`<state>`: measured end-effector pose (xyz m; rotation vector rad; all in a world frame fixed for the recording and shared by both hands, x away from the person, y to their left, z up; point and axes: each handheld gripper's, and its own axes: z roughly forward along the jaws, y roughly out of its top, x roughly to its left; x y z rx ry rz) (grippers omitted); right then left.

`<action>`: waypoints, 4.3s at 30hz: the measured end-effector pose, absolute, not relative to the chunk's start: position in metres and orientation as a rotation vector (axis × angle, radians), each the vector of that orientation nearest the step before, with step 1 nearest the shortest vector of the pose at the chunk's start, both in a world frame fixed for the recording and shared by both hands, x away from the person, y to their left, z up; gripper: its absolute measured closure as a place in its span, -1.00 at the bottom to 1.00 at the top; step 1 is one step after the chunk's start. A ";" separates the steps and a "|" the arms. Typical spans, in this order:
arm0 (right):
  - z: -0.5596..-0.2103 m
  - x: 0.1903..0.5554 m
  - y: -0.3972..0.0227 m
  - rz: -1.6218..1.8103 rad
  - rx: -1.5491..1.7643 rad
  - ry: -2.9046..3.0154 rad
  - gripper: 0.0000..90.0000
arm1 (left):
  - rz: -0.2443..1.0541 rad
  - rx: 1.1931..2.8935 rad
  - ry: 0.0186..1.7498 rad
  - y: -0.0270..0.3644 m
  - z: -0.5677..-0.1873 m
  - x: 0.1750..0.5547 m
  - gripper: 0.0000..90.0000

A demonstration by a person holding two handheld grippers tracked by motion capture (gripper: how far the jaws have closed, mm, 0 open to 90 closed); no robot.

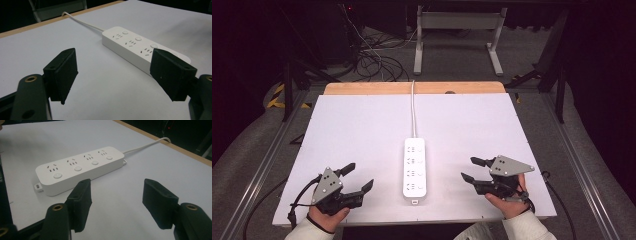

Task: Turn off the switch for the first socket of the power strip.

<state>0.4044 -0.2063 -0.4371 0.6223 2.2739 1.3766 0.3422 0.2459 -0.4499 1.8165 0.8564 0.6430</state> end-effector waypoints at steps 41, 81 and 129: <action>-0.407 0.425 -0.176 1.362 0.658 2.445 0.48 | 0.669 1.841 0.872 0.247 -0.448 0.343 -0.48; -0.381 0.465 -0.125 1.311 0.592 2.535 1.00 | 0.664 1.837 0.874 0.246 -0.449 0.343 -0.48; -0.441 0.526 -0.063 1.157 0.721 2.629 1.00 | 0.673 1.847 0.872 0.247 -0.450 0.343 -0.48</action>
